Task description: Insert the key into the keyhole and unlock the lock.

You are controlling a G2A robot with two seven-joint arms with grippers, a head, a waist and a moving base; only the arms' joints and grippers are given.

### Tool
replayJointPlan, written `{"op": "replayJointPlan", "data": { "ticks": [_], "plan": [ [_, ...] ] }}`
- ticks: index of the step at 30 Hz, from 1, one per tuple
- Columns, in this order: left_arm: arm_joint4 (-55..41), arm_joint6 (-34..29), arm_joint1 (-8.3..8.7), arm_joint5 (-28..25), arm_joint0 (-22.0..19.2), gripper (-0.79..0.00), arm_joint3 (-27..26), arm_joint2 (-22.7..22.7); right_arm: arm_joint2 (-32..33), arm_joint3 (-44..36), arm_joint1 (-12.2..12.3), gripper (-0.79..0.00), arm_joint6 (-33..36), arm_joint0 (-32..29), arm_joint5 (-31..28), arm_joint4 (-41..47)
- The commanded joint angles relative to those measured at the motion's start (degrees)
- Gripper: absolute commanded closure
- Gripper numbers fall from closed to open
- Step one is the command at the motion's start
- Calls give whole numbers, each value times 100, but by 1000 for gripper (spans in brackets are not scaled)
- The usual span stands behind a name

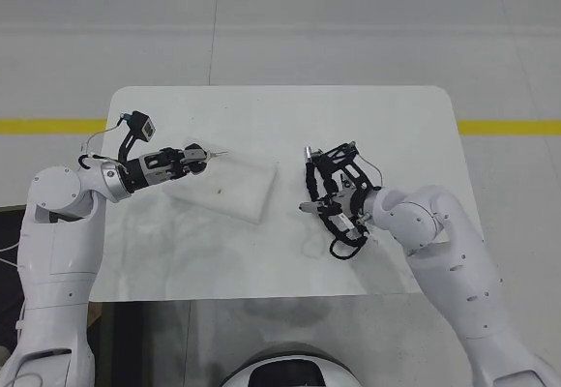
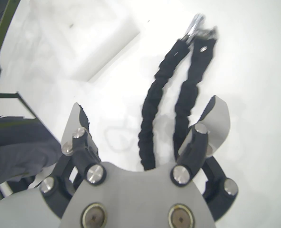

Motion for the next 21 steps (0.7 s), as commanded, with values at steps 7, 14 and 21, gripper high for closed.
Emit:
{"op": "replayJointPlan", "data": {
  "ticks": [7,14,21],
  "plan": [
    [0,0,0,0,0,0,0,0,-1175,1617,-457,-727,788,1685,502,537],
    [0,0,0,0,0,0,0,0,-1884,2553,-865,-573,607,2274,1000,-503],
    [0,0,0,0,0,0,0,0,-2028,3217,-1223,-323,503,2452,1339,-1023]
  ]
}}
